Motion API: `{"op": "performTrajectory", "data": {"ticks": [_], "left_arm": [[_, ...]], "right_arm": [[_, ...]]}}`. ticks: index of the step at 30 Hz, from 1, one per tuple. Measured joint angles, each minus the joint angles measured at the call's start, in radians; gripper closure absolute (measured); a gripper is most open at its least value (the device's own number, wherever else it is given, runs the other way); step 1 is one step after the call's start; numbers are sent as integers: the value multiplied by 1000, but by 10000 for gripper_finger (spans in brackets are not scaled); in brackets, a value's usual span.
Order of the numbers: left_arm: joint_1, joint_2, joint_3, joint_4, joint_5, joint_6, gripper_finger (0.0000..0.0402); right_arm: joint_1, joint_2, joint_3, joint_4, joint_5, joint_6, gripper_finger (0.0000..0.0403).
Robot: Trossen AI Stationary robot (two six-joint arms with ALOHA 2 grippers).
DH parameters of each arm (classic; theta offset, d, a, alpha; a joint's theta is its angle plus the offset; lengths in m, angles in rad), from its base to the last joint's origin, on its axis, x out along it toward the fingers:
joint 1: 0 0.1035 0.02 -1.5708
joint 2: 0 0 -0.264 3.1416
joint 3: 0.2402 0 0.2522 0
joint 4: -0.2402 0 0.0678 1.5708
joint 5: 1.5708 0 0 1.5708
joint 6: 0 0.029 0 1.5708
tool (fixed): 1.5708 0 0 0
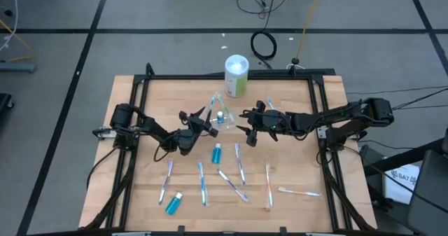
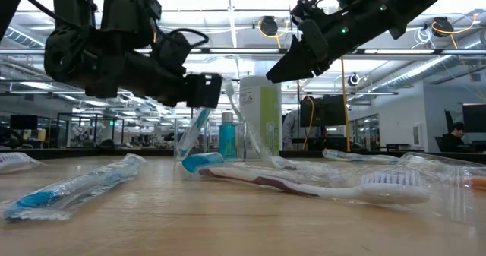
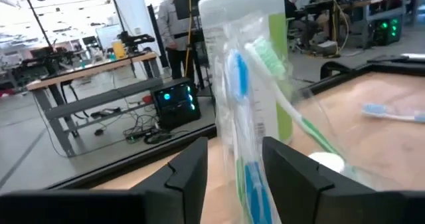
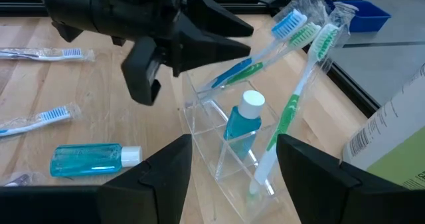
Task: Pick & Place toothbrushing station
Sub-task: Put the top left blue toothbrush into the transparent organizer, then put the top blue mouthwash into the transparent organizer
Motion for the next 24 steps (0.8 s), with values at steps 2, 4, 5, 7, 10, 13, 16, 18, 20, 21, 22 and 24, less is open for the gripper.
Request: {"op": "performTrajectory", "data": {"ticks": [2, 4, 5, 7, 10, 13, 16, 18, 20, 21, 22, 24], "left_arm": [[-10, -22, 0, 4, -9, -10, 247], [-22, -57, 0, 3, -21, -3, 244], [-27, -79, 0, 2, -22, 8, 243], [-41, -129, 0, 0, -23, 52, 240], [-68, -208, 0, -4, -23, 126, 240], [-98, -279, 0, -23, -24, 165, 240], [-127, -347, 0, -98, -24, 171, 240], [-147, -391, 0, -175, -23, 166, 240], [-164, -433, 0, -257, -23, 141, 240], [-170, -453, 0, -298, -22, 123, 240], [-175, -471, 0, -328, -20, 99, 240], [-179, -507, 0, -382, -7, 57, 240]], "right_arm": [[0, 0, 0, 0, 0, 0, 190], [0, 0, 0, 0, 0, 0, 190], [0, 0, 0, 0, 0, 0, 190], [0, 0, 0, -3, 0, 0, 190], [0, 0, 0, -3, 0, 0, 190], [0, 0, 0, -3, 0, 0, 190], [0, 0, 0, -3, 0, 0, 190], [0, 0, 0, -3, 0, 0, 190], [0, 0, 0, -3, 0, 0, 190], [0, 0, 0, -3, 0, 0, 190], [0, 0, 0, -3, 0, 1, 190], [0, 0, 0, -3, 0, 12, 190]]}}
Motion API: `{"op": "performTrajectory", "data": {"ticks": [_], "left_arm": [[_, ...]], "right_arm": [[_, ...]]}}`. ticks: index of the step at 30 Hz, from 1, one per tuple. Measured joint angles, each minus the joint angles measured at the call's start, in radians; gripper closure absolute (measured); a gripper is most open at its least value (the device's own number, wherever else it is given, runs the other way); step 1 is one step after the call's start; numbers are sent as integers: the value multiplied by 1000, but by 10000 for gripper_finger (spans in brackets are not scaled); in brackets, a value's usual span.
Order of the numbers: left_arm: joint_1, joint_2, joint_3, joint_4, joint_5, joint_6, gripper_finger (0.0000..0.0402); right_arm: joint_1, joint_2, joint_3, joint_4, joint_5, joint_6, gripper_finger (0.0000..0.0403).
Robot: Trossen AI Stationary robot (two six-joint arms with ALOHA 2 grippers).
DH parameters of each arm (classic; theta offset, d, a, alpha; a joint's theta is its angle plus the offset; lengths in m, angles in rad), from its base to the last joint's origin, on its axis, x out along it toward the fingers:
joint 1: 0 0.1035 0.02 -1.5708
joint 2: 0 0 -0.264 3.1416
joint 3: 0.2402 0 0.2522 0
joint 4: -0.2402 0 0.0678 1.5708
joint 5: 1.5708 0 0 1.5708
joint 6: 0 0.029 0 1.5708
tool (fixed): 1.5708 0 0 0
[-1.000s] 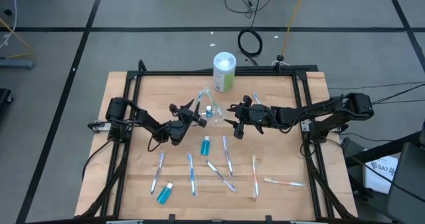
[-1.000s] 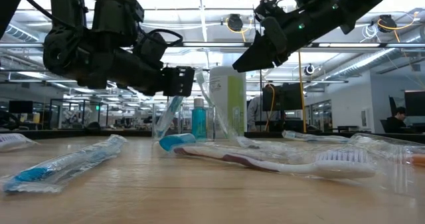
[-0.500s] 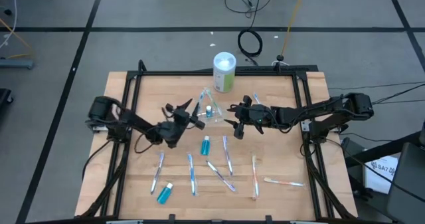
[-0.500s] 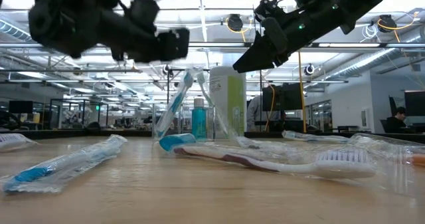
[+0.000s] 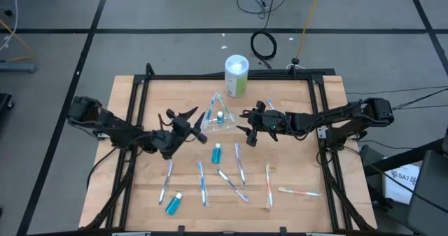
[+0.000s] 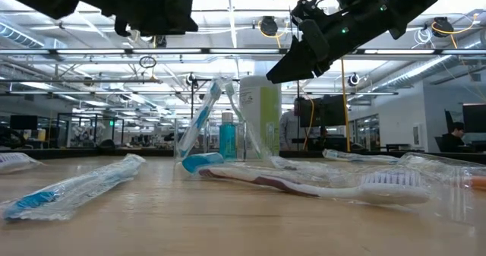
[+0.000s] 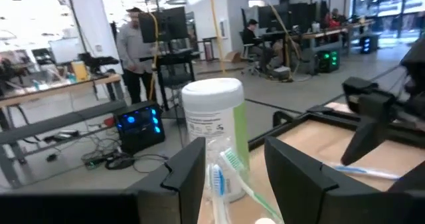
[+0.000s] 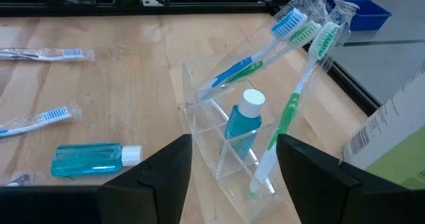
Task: Pick & Place toothbrushing station
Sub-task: Put the top blue mouthwash into the transparent organizer
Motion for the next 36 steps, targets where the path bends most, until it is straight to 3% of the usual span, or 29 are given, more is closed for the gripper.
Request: {"op": "performTrajectory", "data": {"ticks": [3, 11, 16, 24, 30, 36], "left_arm": [[5, -56, 0, -84, 84, -61, 240], [40, -188, 0, -334, 478, -299, 240], [34, -214, 0, -532, 628, -495, 240], [0, -187, 0, -703, 722, -801, 240], [-18, -138, 0, -675, 725, -835, 240], [-19, 5, 2, -576, 717, -934, 240]], "right_arm": [[0, 0, 0, 1, 0, 26, 190], [0, 0, 0, 0, 0, 89, 190], [0, 0, 0, 0, 0, 89, 190], [0, 0, 0, 0, -1, 90, 190], [0, 0, 0, 1, 0, 90, 190], [0, 0, 0, 2, 0, 90, 190]]}}
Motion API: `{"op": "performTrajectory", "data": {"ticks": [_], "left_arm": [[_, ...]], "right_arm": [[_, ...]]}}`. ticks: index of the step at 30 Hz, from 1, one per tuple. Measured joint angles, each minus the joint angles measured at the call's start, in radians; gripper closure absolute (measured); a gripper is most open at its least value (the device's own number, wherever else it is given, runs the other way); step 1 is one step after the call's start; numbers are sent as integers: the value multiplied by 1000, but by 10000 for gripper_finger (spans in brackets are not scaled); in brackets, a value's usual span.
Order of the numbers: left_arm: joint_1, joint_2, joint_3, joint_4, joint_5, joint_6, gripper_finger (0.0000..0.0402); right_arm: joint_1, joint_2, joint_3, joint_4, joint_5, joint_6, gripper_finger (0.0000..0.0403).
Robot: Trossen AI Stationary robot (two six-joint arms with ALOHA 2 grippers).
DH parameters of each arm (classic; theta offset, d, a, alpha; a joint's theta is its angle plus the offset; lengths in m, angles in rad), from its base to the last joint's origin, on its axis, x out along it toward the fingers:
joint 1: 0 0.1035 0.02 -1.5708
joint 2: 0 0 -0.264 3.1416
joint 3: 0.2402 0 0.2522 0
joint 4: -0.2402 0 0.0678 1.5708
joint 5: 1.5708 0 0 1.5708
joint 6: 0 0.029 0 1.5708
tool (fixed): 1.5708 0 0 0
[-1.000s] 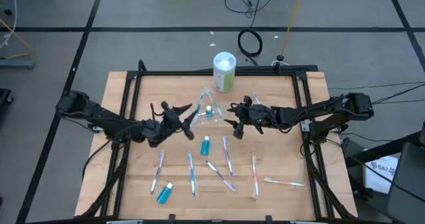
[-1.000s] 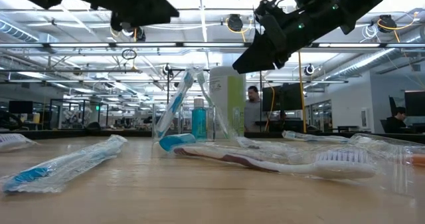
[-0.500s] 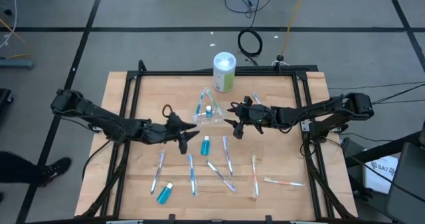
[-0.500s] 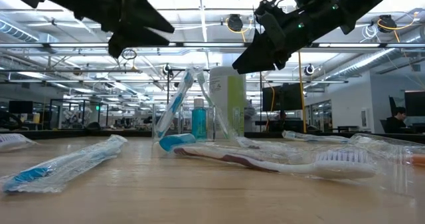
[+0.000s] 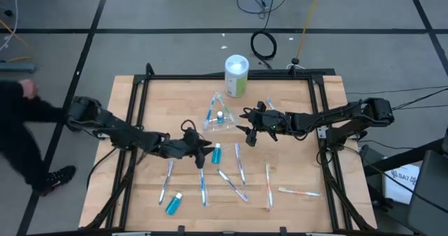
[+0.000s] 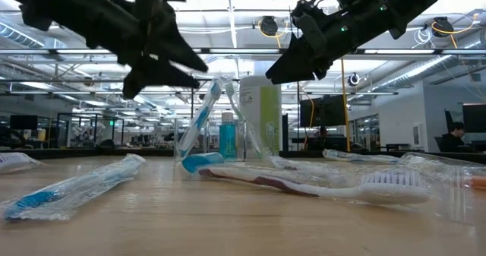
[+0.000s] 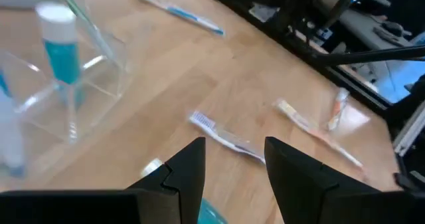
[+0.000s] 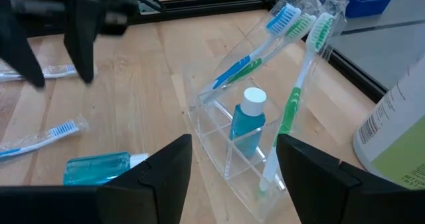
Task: Pick & Place toothbrushing station
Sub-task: Put the top blue mouthwash into the transparent organizer
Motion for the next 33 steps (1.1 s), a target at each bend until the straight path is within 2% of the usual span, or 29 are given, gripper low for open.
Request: {"op": "performTrajectory", "data": {"ticks": [6, 10, 18, 21, 26, 33], "left_arm": [[6, 128, 82, -46, -24, 40, 227], [18, 193, 150, -91, -25, 88, 195], [35, 288, 190, -150, -51, 21, 133], [38, 306, 190, -171, -81, -9, 129], [58, 334, 189, -218, -74, -80, 128], [85, 377, 189, -206, 3, -172, 128]], "right_arm": [[0, 0, 0, -2, 0, 0, 190], [0, 0, 0, -2, 0, 0, 190], [0, 0, 0, -9, 0, 0, 190], [0, 0, 0, -10, 0, 0, 190], [0, 0, 0, -9, 0, 0, 190], [0, 0, 0, -10, 0, 0, 190]]}}
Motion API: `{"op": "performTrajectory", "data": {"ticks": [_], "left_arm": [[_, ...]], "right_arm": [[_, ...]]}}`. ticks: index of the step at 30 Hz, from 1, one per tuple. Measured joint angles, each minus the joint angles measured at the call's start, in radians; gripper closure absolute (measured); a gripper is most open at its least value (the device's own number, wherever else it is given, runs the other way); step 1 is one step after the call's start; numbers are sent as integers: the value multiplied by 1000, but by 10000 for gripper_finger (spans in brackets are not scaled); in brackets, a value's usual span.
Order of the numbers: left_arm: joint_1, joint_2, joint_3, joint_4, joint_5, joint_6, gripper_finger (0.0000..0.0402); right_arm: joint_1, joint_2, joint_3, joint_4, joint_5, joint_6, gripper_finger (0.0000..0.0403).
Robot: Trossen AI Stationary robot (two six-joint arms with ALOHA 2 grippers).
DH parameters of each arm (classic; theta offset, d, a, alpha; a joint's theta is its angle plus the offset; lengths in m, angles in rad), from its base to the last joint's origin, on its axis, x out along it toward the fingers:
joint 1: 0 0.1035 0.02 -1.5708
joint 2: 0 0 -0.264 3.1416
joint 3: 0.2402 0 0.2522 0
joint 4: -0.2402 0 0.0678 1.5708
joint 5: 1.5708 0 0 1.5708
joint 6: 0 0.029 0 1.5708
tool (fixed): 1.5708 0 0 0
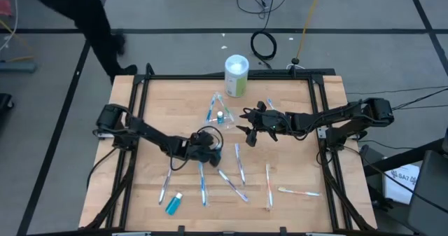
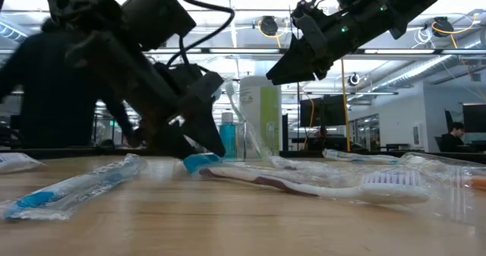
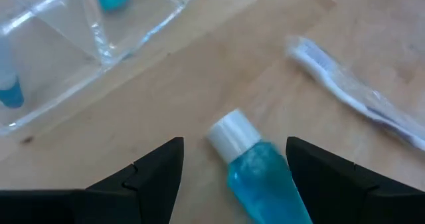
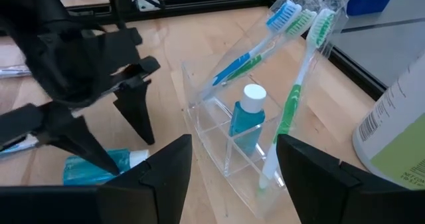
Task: Pick & Place toothbrushing station
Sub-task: Put the top blue mouthwash into the transparent organizer
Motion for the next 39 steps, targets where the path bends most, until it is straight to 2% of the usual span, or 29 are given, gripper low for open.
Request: {"op": "performTrajectory", "data": {"ticks": [11, 26, 32, 39], "left_arm": [[30, 3, 0, 4, 25, -6, 131], [31, 3, 0, 21, 65, -12, 264], [31, 3, 0, 25, 77, -9, 287], [32, 3, 0, 27, 93, 23, 292]], "right_arm": [[0, 0, 0, 0, 0, -6, 190], [0, 0, 0, 0, 0, -8, 190], [0, 0, 0, 0, 0, -8, 190], [0, 0, 0, 0, 0, -8, 190]]}}
